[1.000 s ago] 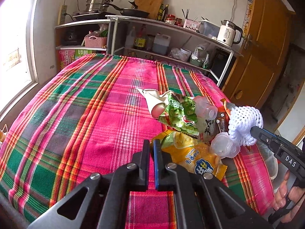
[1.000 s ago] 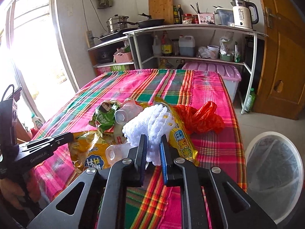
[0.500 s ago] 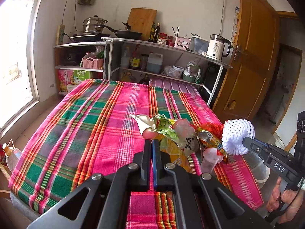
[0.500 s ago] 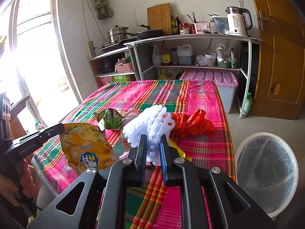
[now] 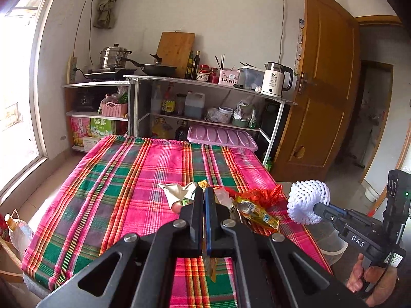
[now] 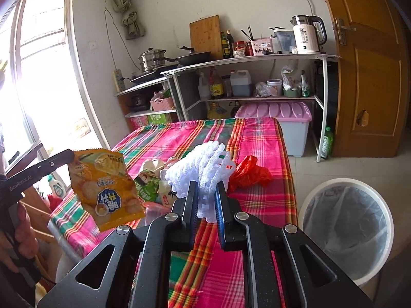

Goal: Collect trash
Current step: 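Carry the foam net over the white bin and open the right gripper, then return the right tool to the table toward the yellow candy wrapper, then grasp the yellow candy wrapper with the right gripper while the left grasps a clear cup, then carry both items over the bin and open both grippers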

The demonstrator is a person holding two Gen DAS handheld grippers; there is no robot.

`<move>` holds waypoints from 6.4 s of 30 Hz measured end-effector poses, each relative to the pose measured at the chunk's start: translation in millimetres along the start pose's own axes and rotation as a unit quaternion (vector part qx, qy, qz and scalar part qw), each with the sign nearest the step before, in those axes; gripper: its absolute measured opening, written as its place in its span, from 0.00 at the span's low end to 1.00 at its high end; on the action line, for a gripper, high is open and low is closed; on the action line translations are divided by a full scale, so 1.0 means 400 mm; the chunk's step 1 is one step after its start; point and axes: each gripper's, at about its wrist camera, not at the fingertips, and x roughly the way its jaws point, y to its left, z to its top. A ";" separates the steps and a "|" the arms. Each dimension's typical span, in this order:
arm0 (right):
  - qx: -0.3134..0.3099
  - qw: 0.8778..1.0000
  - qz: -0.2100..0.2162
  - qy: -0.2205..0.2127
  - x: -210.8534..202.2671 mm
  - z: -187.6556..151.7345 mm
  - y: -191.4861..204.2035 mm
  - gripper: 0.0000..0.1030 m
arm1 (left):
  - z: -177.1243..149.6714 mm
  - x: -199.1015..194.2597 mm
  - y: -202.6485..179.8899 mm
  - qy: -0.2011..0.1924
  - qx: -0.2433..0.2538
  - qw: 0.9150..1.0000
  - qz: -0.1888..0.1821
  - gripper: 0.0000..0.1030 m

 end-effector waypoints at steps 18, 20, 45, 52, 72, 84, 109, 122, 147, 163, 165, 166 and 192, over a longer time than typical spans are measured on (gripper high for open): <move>0.068 0.993 -0.094 -0.002 -0.095 -0.043 -0.234 0.13 | 0.050 0.134 -0.306 0.018 0.045 0.990 -0.132 0.01; 0.076 0.991 -0.107 0.001 -0.098 -0.053 -0.266 0.13 | 0.042 0.159 -0.349 0.026 0.053 0.987 -0.149 0.01; 0.139 0.972 -0.168 0.093 -0.006 -0.170 -0.505 0.15 | -0.134 0.457 -0.628 0.175 0.106 0.955 -0.217 0.02; 0.139 0.968 -0.176 0.112 0.016 -0.188 -0.508 0.26 | -0.160 0.479 -0.617 0.202 0.100 0.952 -0.209 0.08; 0.095 0.979 -0.175 0.041 -0.088 -0.126 -0.393 0.47 | -0.118 0.338 -0.484 0.128 0.084 0.972 -0.181 0.22; 0.048 0.993 -0.107 0.034 -0.056 -0.098 -0.242 0.47 | -0.123 0.226 -0.285 0.086 0.056 0.989 -0.105 0.22; -0.013 0.996 -0.022 0.087 0.117 -0.069 -0.063 0.47 | -0.208 0.301 -0.111 0.148 -0.007 0.988 -0.043 0.30; -0.094 0.986 0.005 0.141 0.267 -0.038 -0.013 0.47 | -0.214 0.318 -0.096 0.172 -0.028 0.983 -0.061 0.33; -0.079 0.986 0.020 0.143 0.257 -0.040 -0.021 0.17 | -0.210 0.289 -0.086 0.155 -0.032 0.985 -0.073 0.31; 0.004 0.995 -0.014 0.094 0.084 -0.072 -0.133 0.17 | -0.179 0.248 -0.201 0.132 0.006 0.986 -0.106 0.31; 0.015 0.996 -0.024 0.088 0.061 -0.076 -0.159 0.17 | -0.175 0.252 -0.233 0.130 0.016 0.985 -0.115 0.31; 0.021 0.996 -0.031 0.086 0.050 -0.079 -0.173 0.17 | -0.173 0.255 -0.248 0.130 0.021 0.984 -0.119 0.31; 0.140 0.976 -0.140 0.088 -0.042 -0.173 -0.477 0.17 | -0.181 0.423 -0.595 0.178 0.089 0.956 -0.218 0.31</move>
